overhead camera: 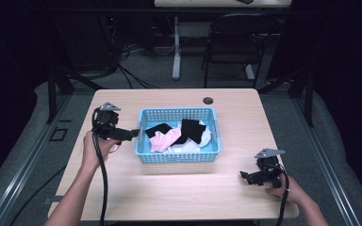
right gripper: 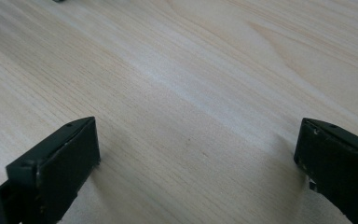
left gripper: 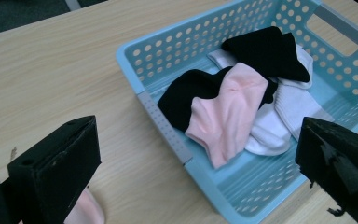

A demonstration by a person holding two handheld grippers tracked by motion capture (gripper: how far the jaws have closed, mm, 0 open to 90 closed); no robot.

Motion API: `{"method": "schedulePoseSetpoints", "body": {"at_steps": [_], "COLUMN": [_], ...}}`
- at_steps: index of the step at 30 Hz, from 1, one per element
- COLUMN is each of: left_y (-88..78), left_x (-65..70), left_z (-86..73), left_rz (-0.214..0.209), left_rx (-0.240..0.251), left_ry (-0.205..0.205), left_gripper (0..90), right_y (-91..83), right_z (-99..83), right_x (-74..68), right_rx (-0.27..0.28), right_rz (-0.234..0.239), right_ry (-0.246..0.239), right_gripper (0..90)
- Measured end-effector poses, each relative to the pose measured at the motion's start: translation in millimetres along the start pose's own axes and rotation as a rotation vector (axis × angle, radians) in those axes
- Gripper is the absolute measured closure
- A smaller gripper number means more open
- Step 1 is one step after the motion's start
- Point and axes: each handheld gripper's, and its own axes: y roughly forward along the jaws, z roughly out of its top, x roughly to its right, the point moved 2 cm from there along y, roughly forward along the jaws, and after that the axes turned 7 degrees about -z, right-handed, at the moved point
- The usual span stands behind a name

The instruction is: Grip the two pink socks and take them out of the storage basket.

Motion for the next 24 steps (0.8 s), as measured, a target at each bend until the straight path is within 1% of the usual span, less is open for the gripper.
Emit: {"method": "schedulePoseSetpoints", "body": {"at_steps": [3, 6, 7, 10, 11, 15, 19, 24], "left_y": [10.4, 20.4, 24.2, 32.3, 35.7, 50.2, 65.1, 82.6], "left_x": [6.0, 11.3, 13.3, 15.8, 17.0, 21.8, 24.9, 27.7], "left_z": [5.8, 10.3, 12.1, 15.3, 16.1, 17.8, 18.2, 18.8], "left_rz": [-0.015, -0.027, -0.034, -0.036, -0.044, -0.048, -0.054, -0.068], "left_rx": [-0.026, -0.049, -0.052, -0.048, -0.051, -0.063, -0.095, -0.114], "left_ry": [0.018, 0.021, 0.022, 0.028, 0.022, 0.025, 0.031, 0.027], "left_gripper": [0.0, 0.0, 0.0, 0.0, 0.0, 0.0, 0.0, 0.2], "right_y": [0.1, 0.0, 0.0, 0.0, 0.0, 0.0, 0.0, 0.0], "right_z": [0.0, 0.0, 0.0, 0.0, 0.0, 0.0, 0.0, -0.1], "right_x": [-0.2, 0.0, -0.1, -0.1, -0.1, -0.1, -0.1, -0.1], "right_rx": [0.002, 0.0, 0.001, 0.001, 0.001, 0.001, 0.001, 0.001], "right_rz": [0.004, -0.001, 0.001, -0.001, 0.0, 0.0, 0.0, -0.001], "right_ry": [0.002, 0.0, 0.001, 0.001, 0.001, 0.0, 0.001, 0.001], "right_gripper": [0.0, 0.0, 0.0, 0.0, 0.0, 0.0, 0.0, 0.0]}}
